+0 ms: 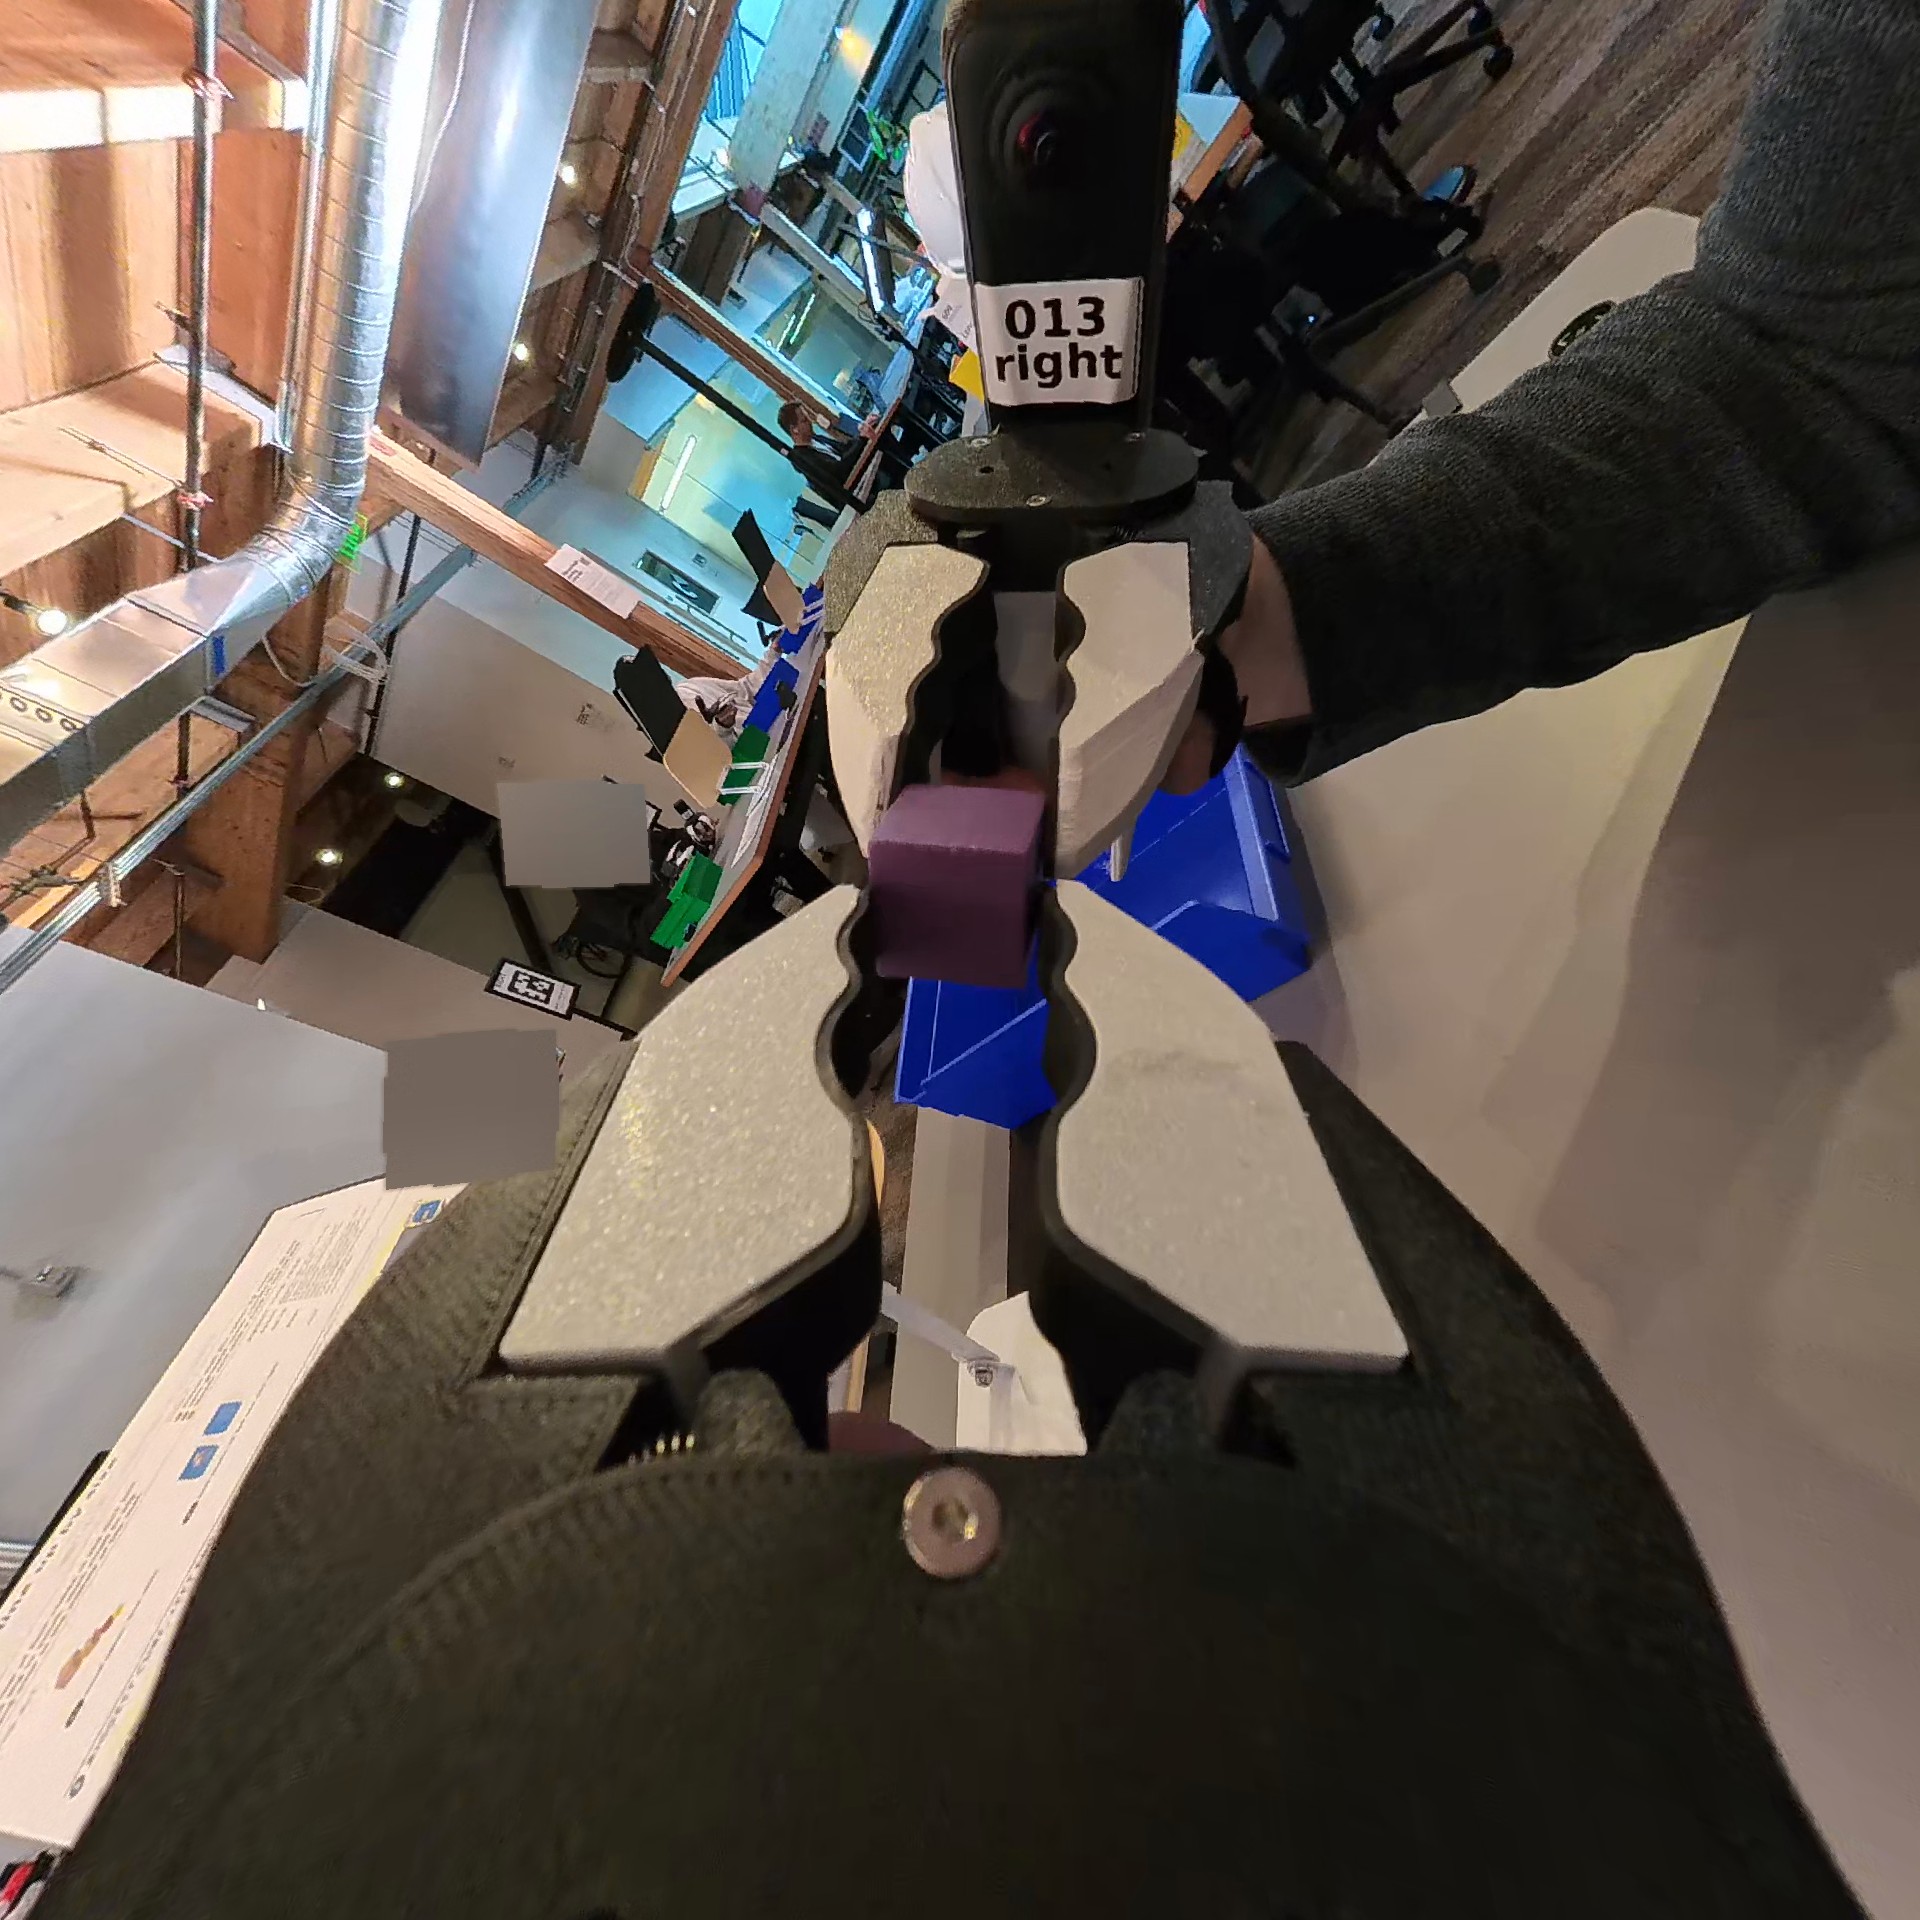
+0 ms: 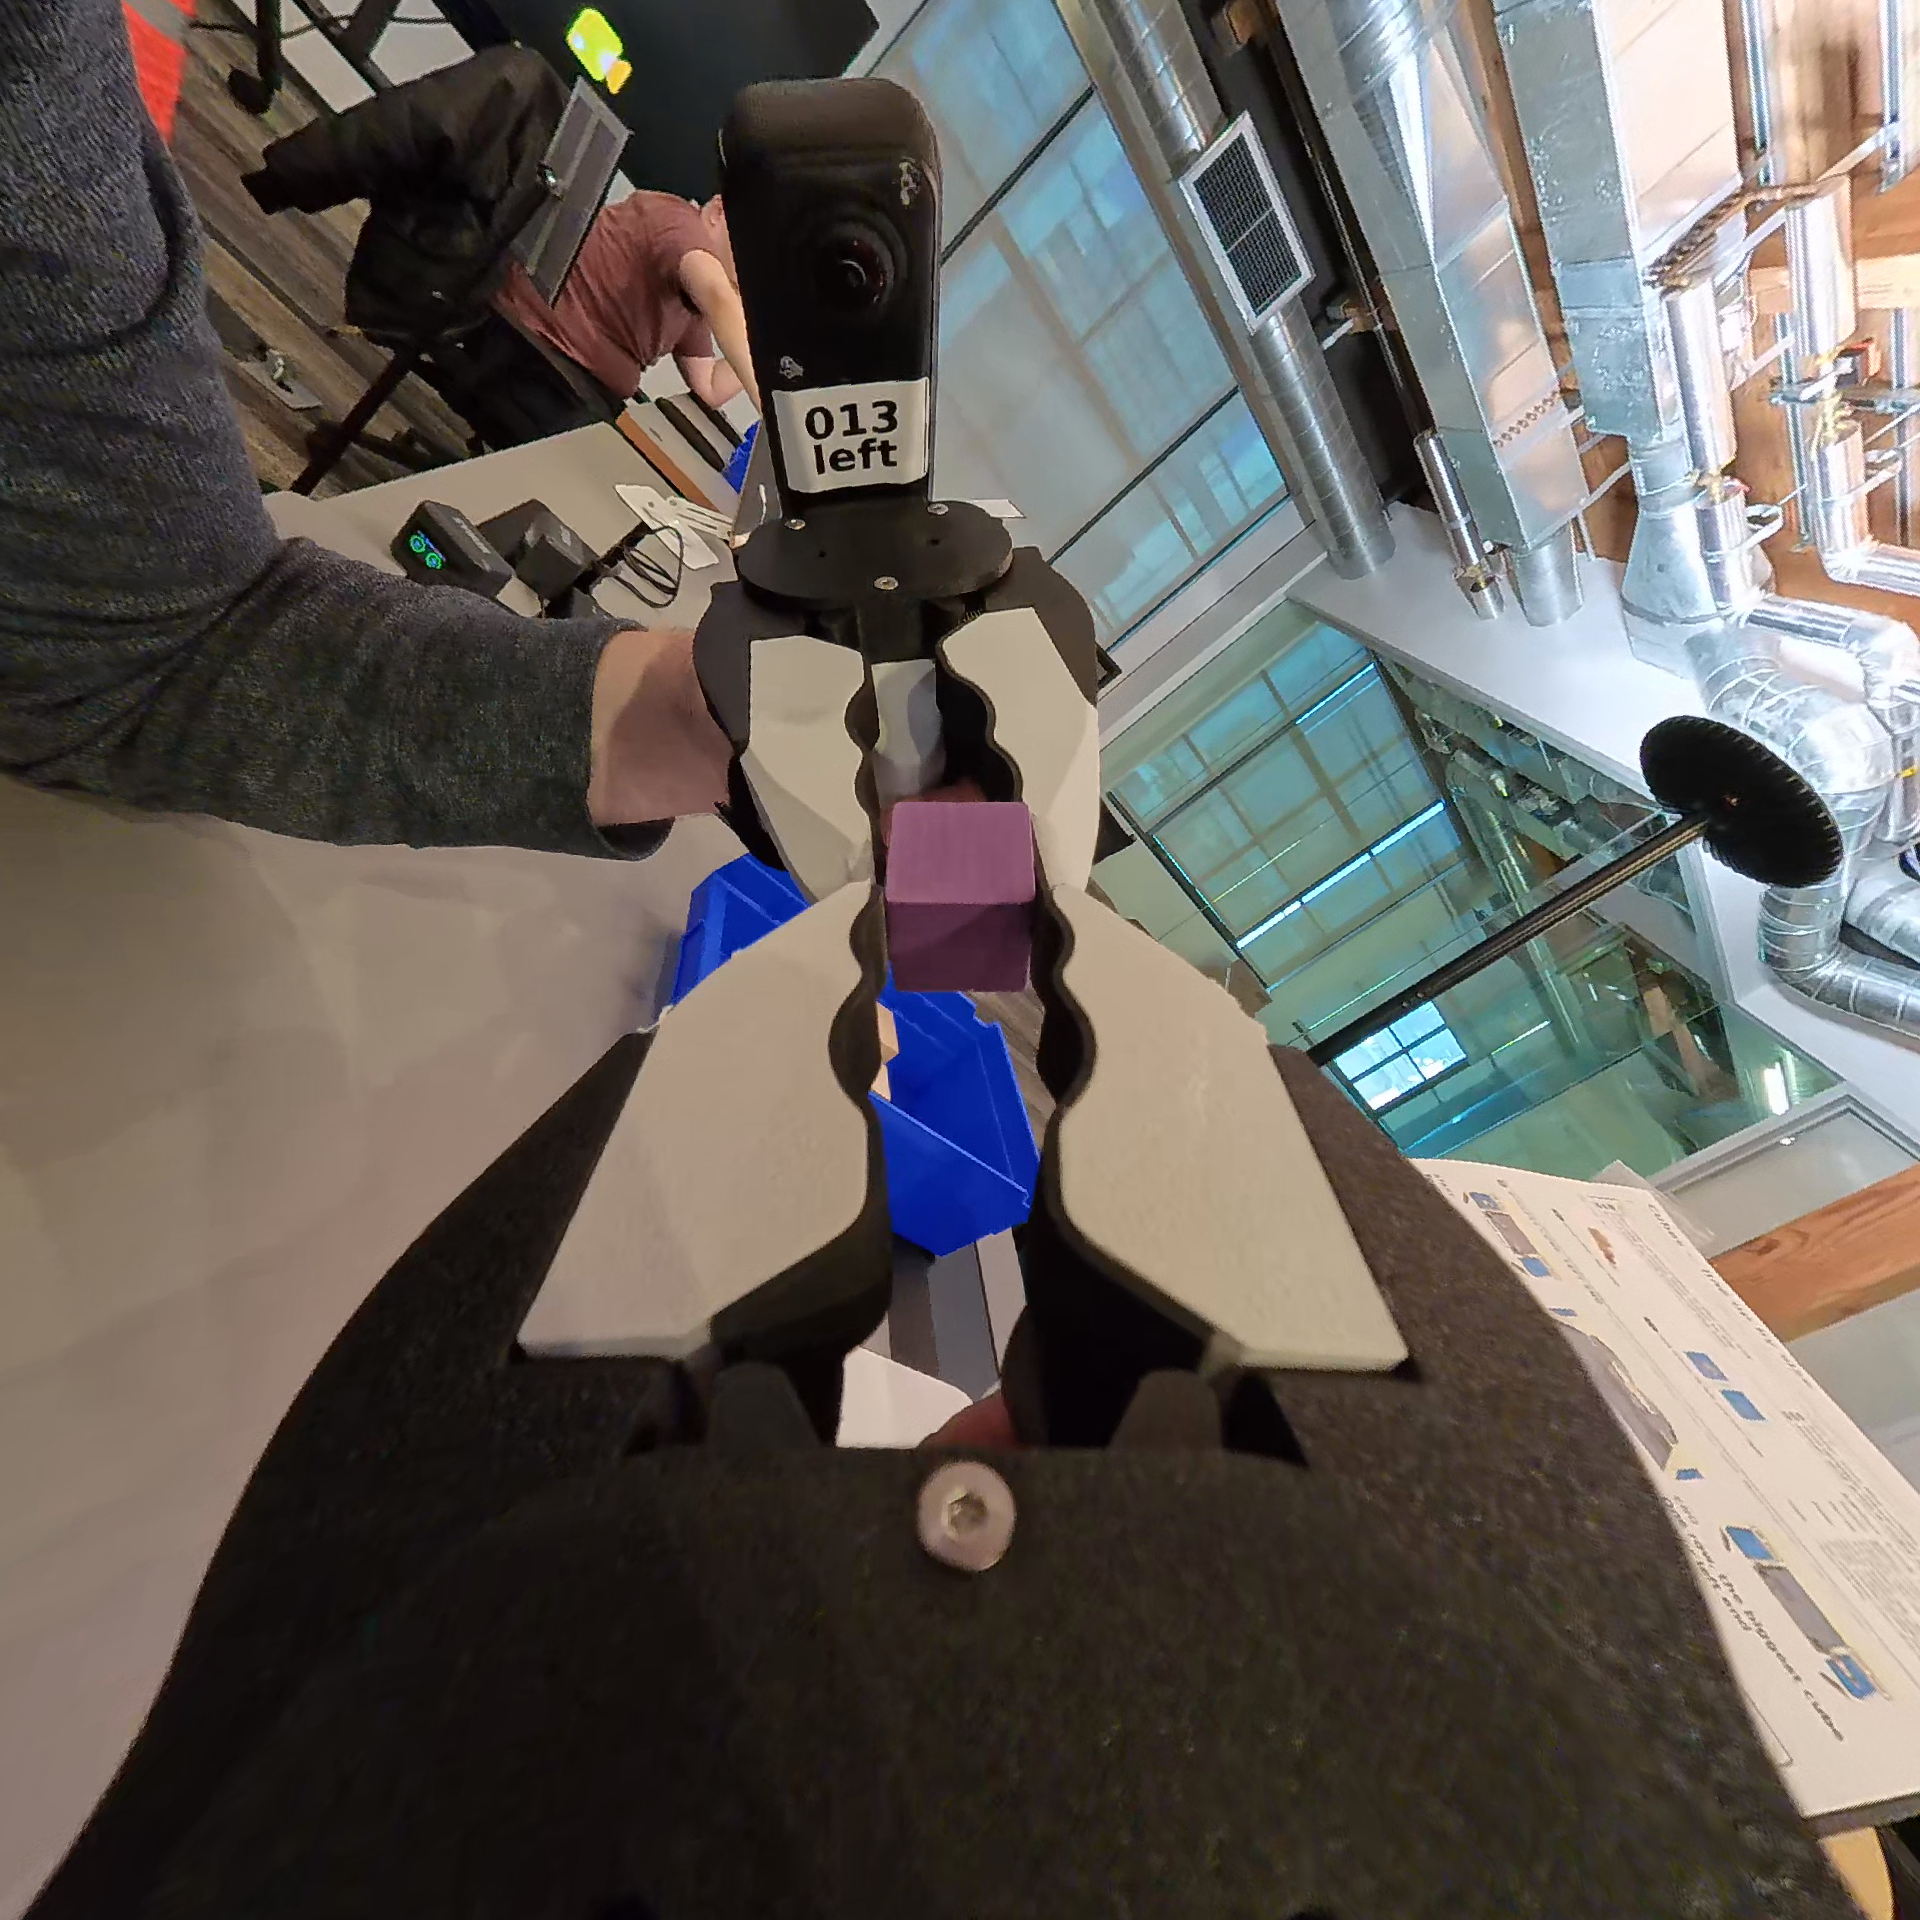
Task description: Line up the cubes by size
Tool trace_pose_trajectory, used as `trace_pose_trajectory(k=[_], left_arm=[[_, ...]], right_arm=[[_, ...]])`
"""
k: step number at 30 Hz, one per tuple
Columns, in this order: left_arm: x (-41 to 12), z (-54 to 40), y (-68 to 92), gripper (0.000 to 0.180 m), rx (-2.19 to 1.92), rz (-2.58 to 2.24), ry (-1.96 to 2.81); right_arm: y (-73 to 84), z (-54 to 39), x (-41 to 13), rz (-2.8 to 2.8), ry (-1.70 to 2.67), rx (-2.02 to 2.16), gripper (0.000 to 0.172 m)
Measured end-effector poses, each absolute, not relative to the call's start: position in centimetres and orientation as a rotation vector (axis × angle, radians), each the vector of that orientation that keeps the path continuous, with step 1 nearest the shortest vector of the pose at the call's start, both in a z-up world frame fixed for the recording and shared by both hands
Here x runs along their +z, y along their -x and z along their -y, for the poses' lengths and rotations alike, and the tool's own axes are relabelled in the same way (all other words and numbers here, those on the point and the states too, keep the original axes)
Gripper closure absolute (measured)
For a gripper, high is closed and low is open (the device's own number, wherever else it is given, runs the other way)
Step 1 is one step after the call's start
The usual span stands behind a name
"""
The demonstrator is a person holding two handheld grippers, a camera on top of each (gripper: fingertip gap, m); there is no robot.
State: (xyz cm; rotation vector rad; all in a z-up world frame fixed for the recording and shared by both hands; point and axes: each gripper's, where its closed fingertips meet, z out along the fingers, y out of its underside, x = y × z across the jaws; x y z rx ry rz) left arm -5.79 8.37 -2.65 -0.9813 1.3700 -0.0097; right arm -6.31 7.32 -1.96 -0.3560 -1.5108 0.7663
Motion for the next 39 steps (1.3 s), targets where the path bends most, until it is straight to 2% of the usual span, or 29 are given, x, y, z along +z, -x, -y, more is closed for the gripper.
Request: trace_pose_trajectory(k=[12, 19, 22, 24, 31, 39], left_arm=[[-2.2, -9.0, 6.8, 0.145, 0.047, -1.339, 1.002], [-1.9, -9.3, 9.0, 0.161, 0.137, -1.33, 1.041], [-1.2, -8.9, 9.4, 0.164, 0.125, -1.312, 1.026], [-0.9, -8.6, 9.4, 0.173, 0.121, -1.312, 1.016], [-0.8, -8.5, 9.3, 0.173, 0.154, -1.312, 1.018], [-1.2, -8.8, 9.3, 0.173, 0.161, -1.319, 1.028]], right_arm=[[5.4, -8.0, -1.2, 1.499, 0.371, 0.732, 0.146], [0.3, -16.0, -1.0, 1.49, 0.611, 0.412, 0.146], [-2.6, -20.5, -3.7, 1.589, 0.81, 0.317, 0.146], [-4.2, -23.7, -5.9, 1.649, 0.921, 0.233, 0.146], [-8.0, -31.9, -14.1, 1.86, 1.276, 0.109, 0.146], [-9.1, -36.4, -23.6, 2.13, 1.535, 0.049, 0.145]])
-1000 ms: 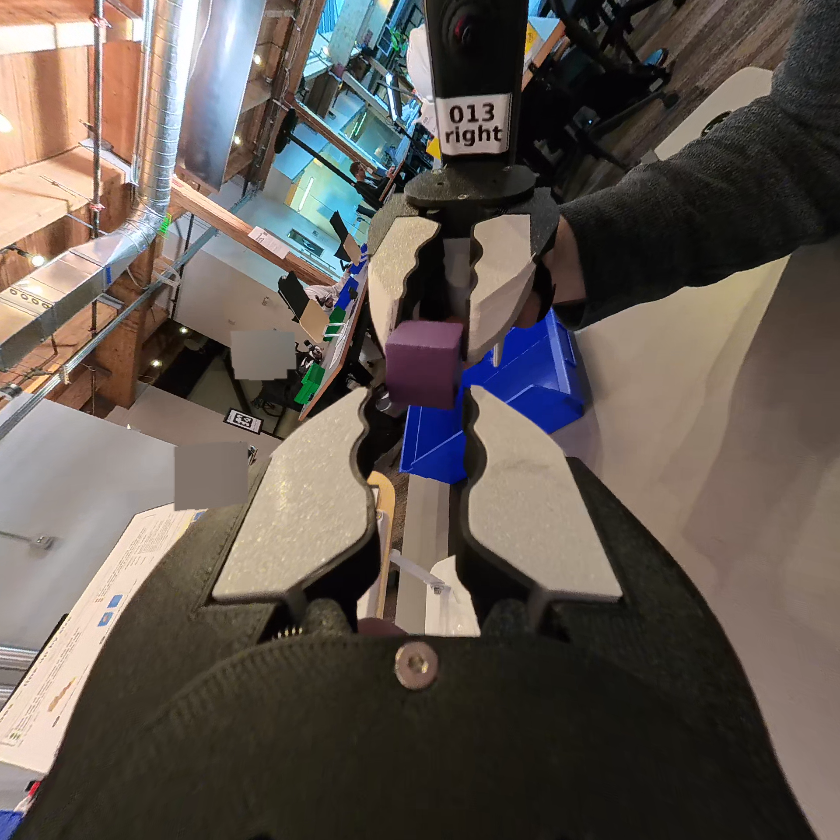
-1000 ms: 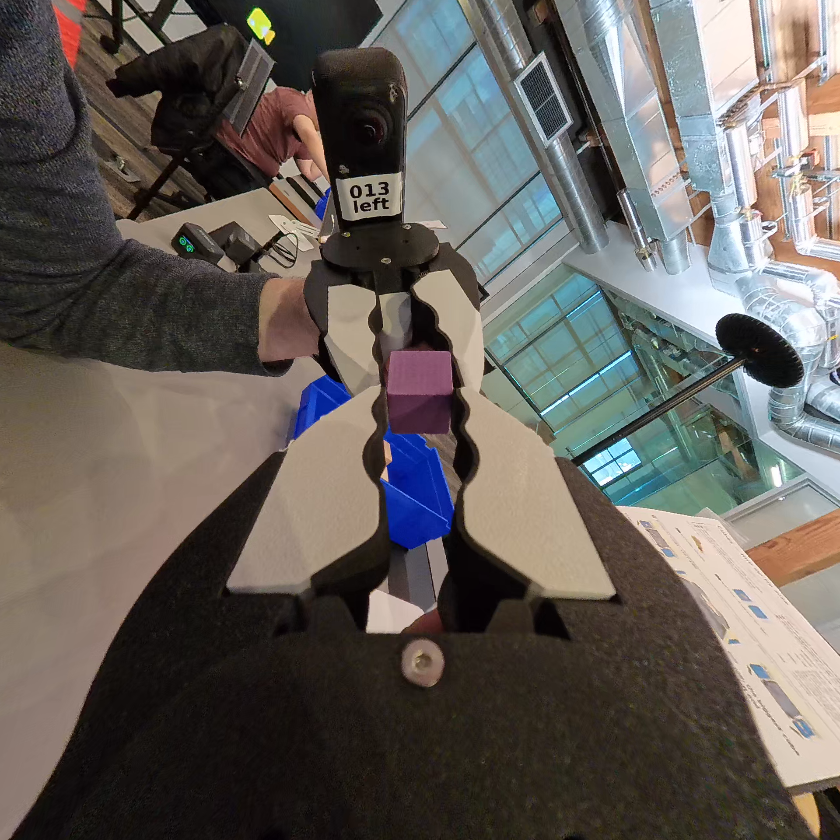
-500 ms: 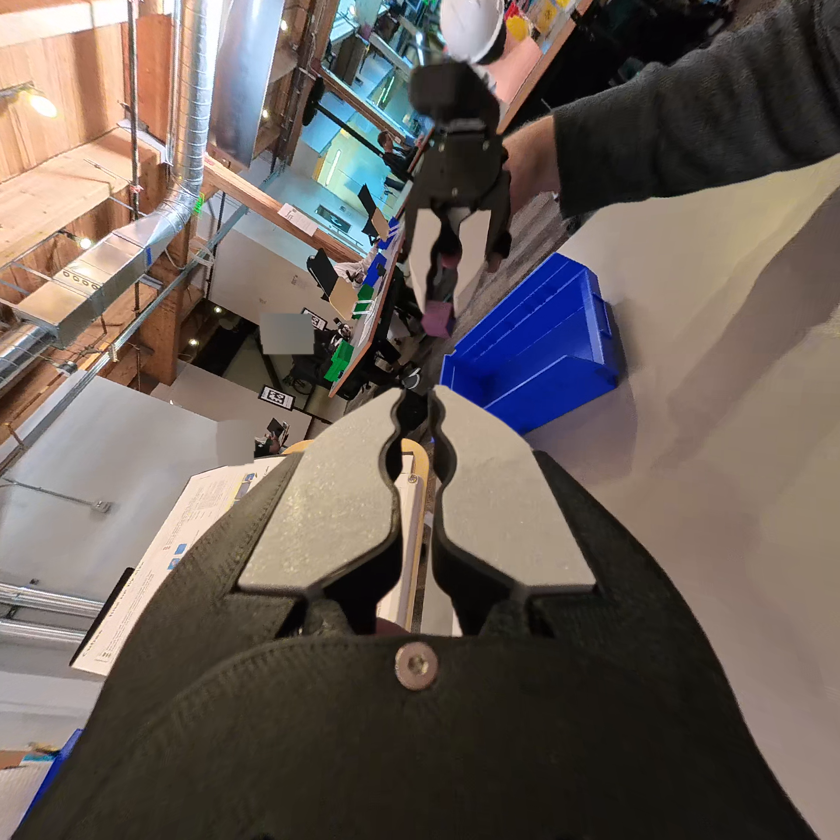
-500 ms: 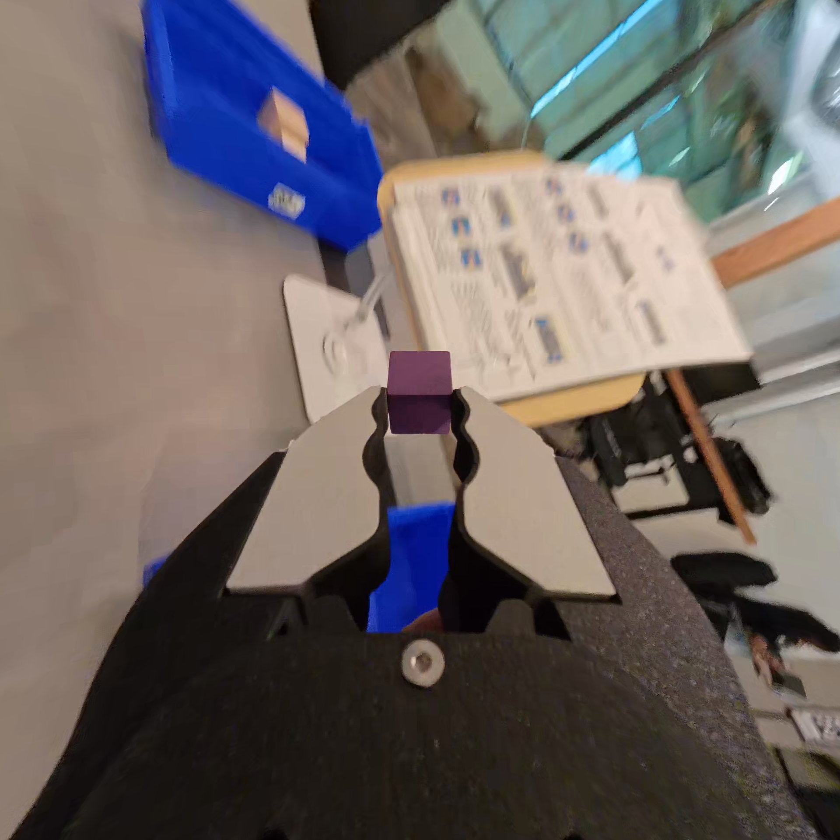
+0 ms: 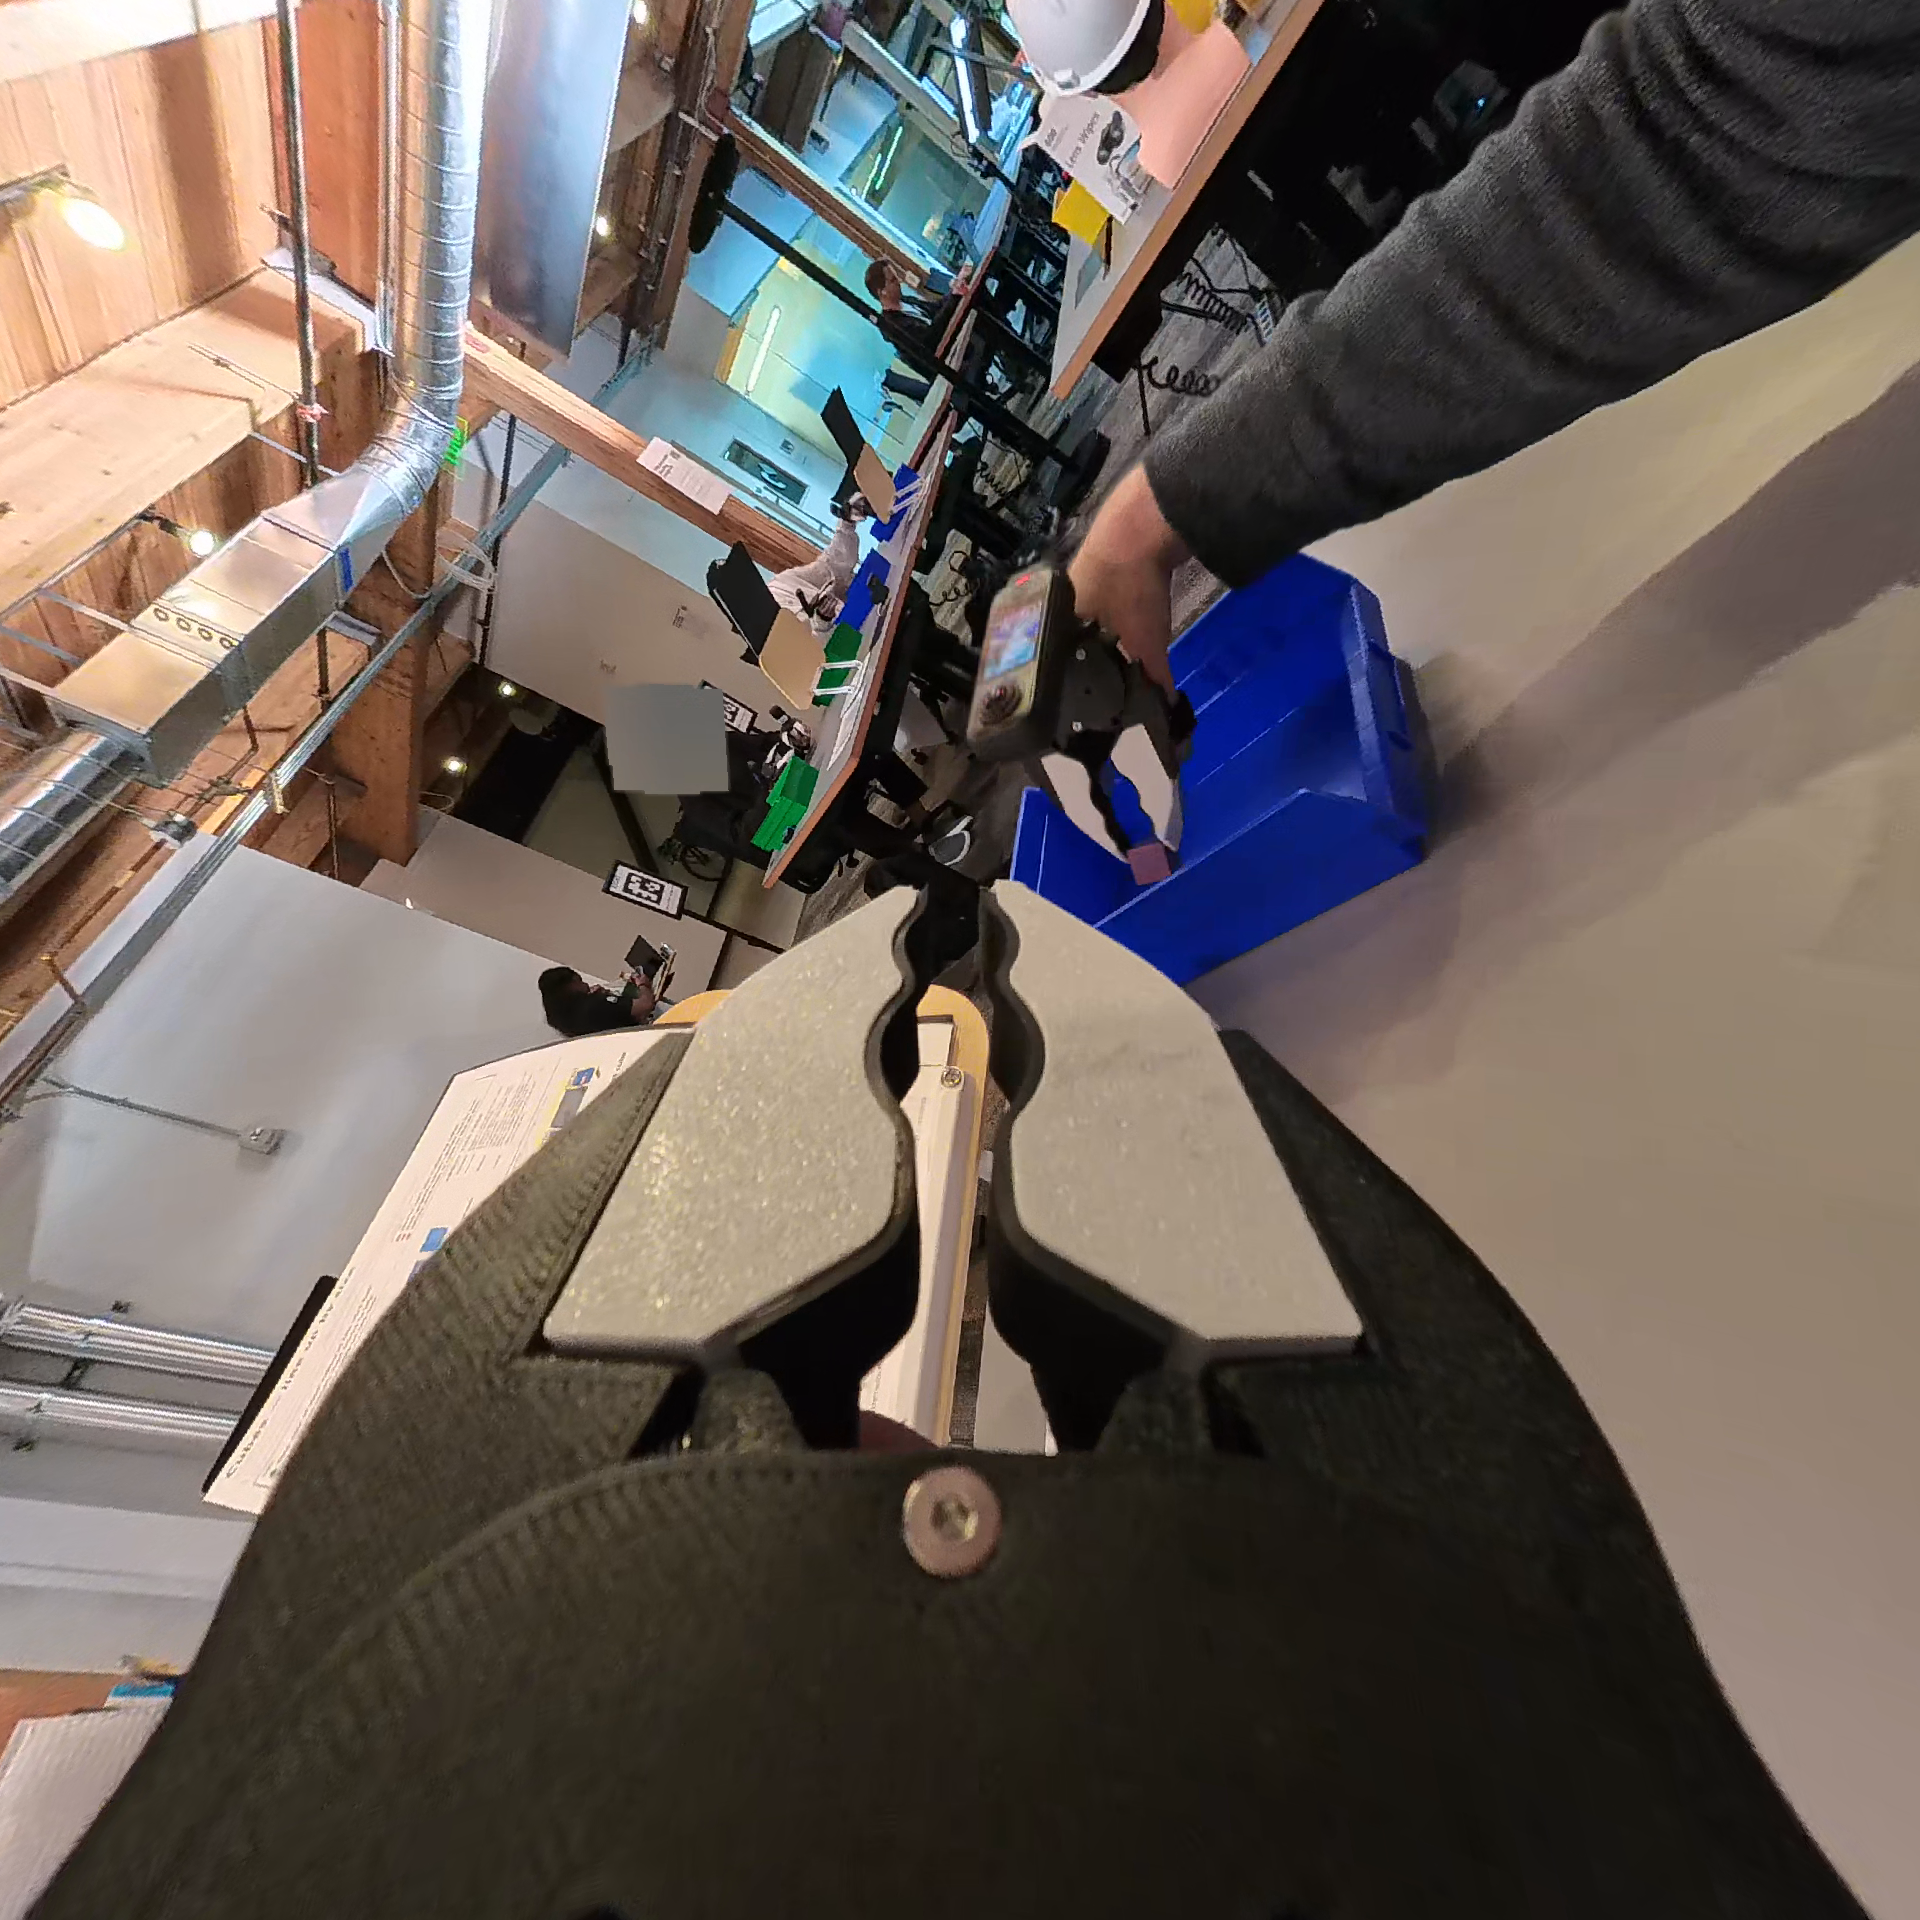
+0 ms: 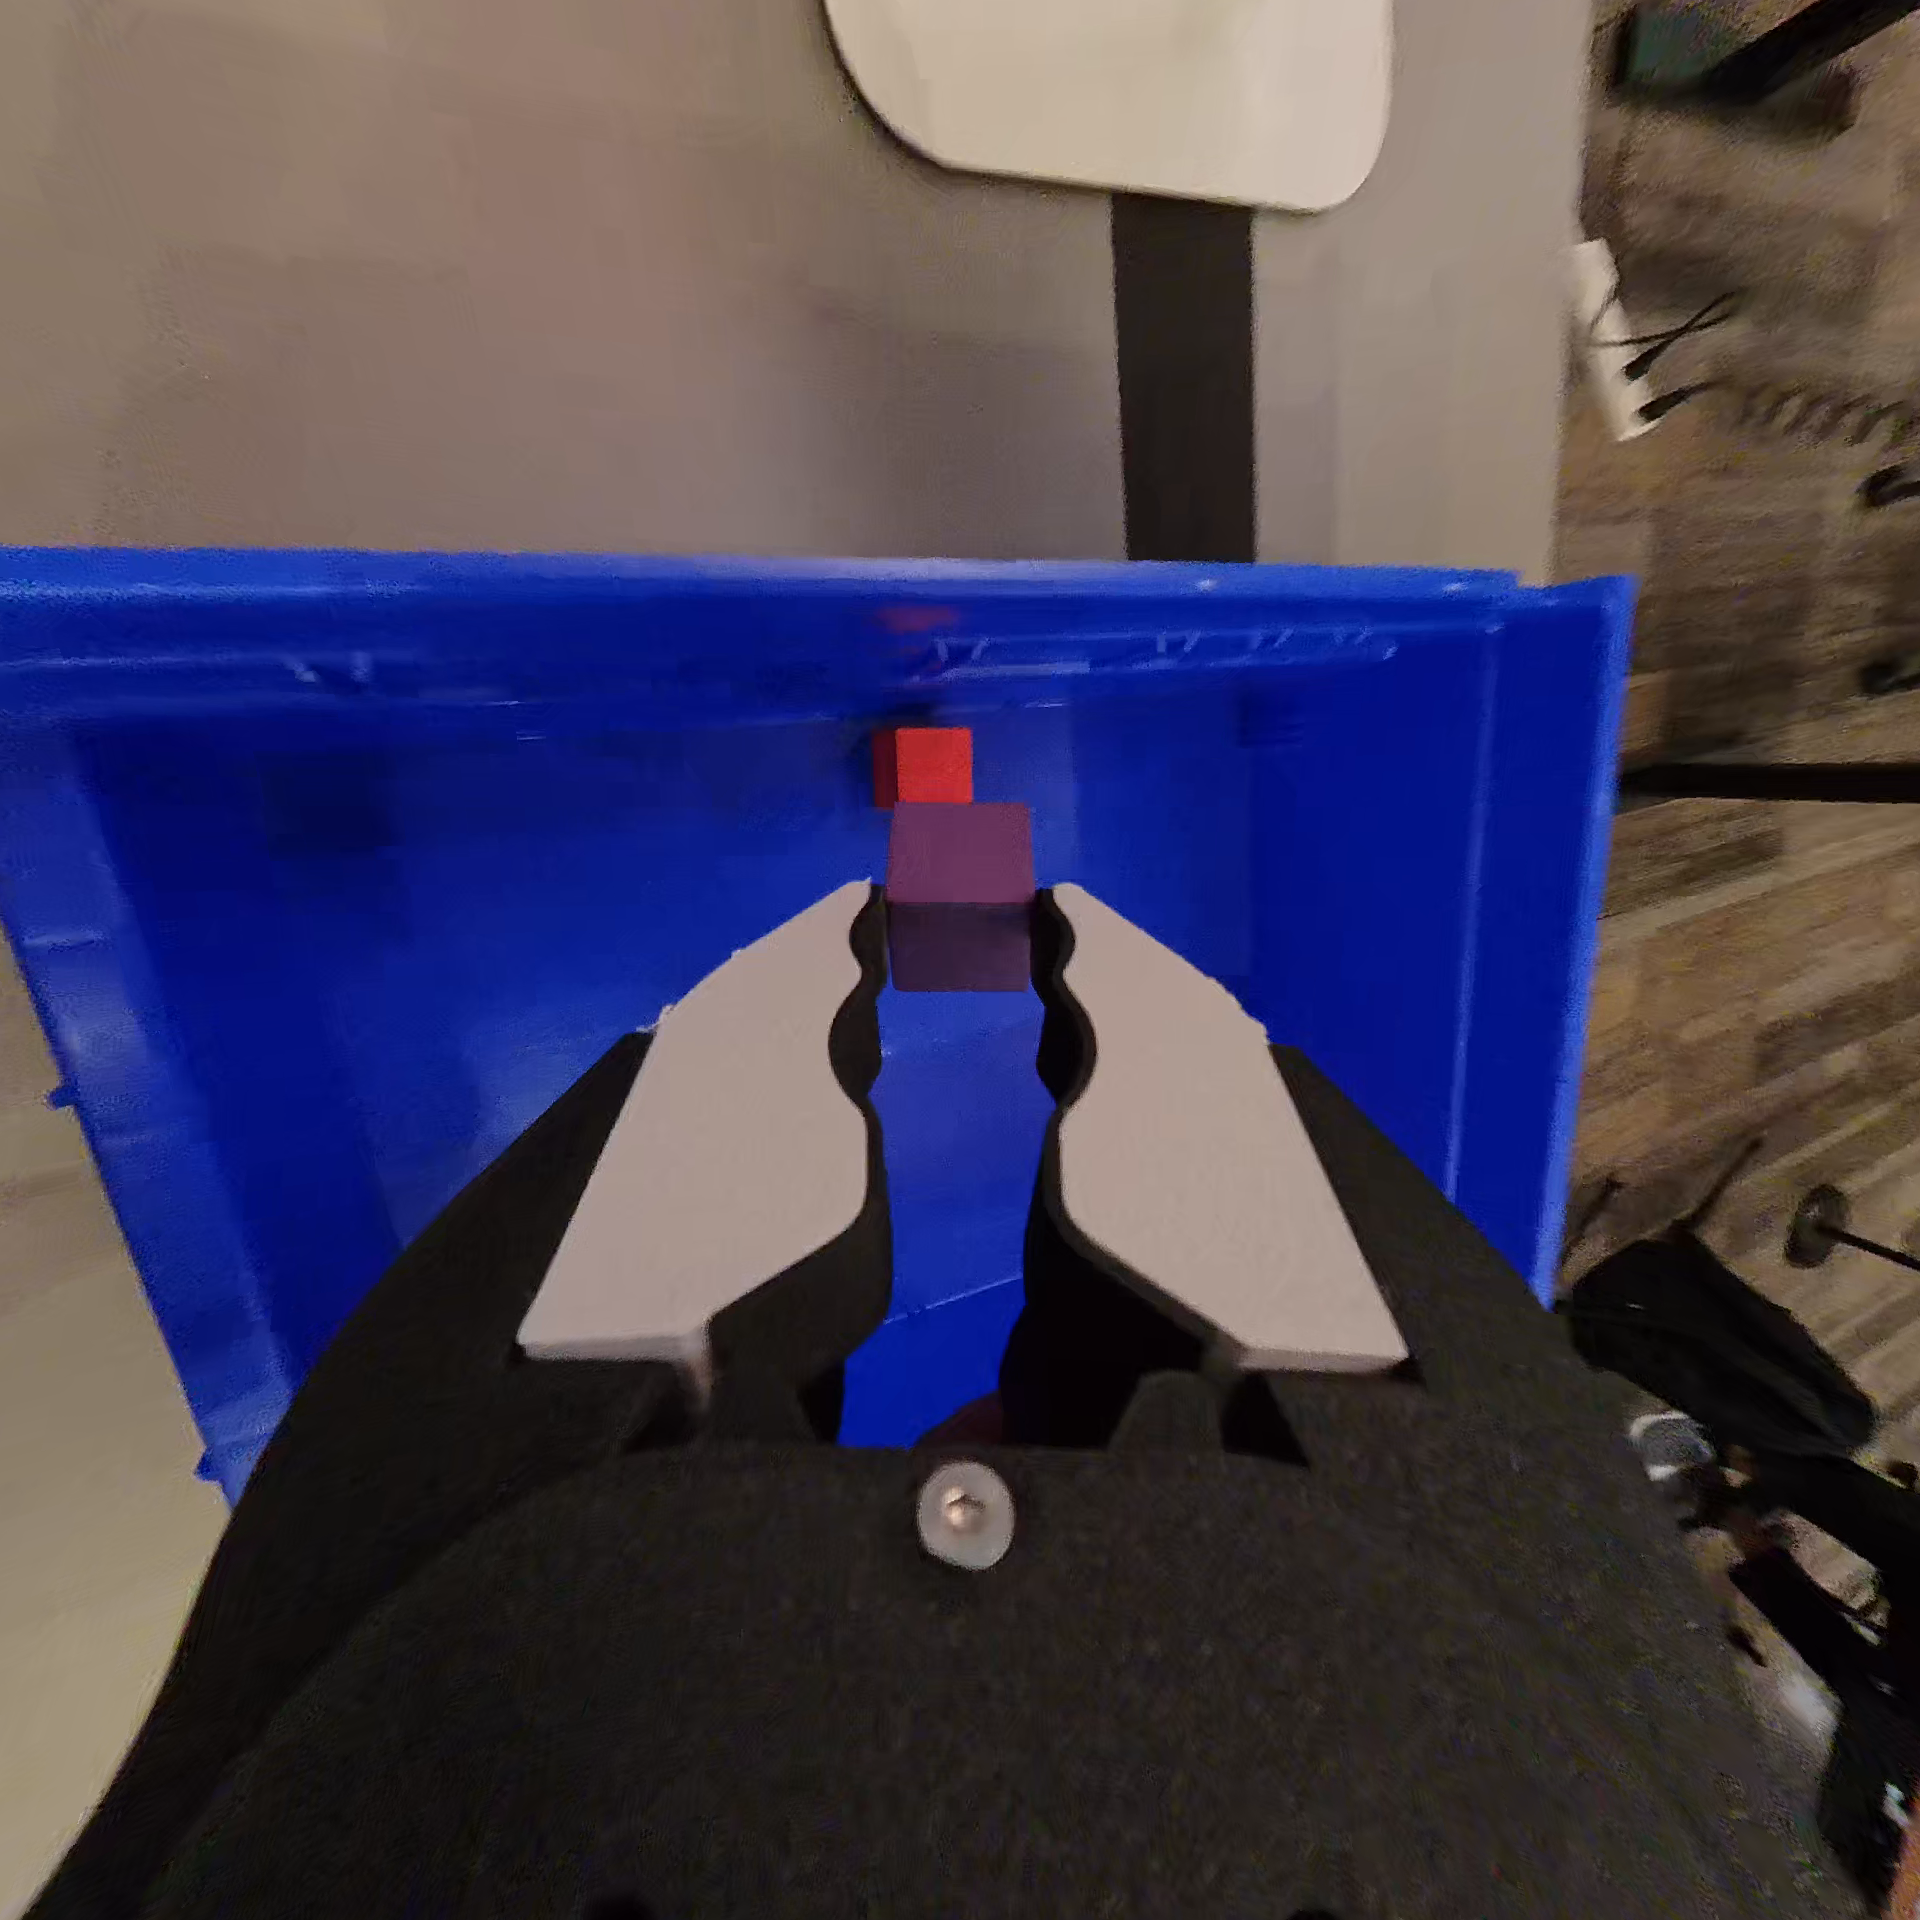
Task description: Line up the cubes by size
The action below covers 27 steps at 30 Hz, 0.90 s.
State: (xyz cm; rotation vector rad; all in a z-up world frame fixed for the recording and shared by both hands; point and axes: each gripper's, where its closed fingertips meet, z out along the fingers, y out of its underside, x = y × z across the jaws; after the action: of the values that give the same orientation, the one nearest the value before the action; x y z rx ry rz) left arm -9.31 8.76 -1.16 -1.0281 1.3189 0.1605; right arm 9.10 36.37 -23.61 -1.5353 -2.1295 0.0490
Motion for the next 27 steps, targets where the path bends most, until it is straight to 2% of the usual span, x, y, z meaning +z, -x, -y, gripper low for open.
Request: trace_pose_trajectory(k=[13, 27], left_arm=[[-1.0, -8.9, 9.8, 0.173, 0.172, -1.314, 1.034], [-1.2, -9.0, 9.8, 0.173, 0.179, -1.32, 1.039]], right_arm=[[-10.0, -38.6, -29.1, 2.377, 1.695, -0.047, 0.145], [-9.4, -38.9, -29.9, 2.435, 1.735, -0.042, 0.145]])
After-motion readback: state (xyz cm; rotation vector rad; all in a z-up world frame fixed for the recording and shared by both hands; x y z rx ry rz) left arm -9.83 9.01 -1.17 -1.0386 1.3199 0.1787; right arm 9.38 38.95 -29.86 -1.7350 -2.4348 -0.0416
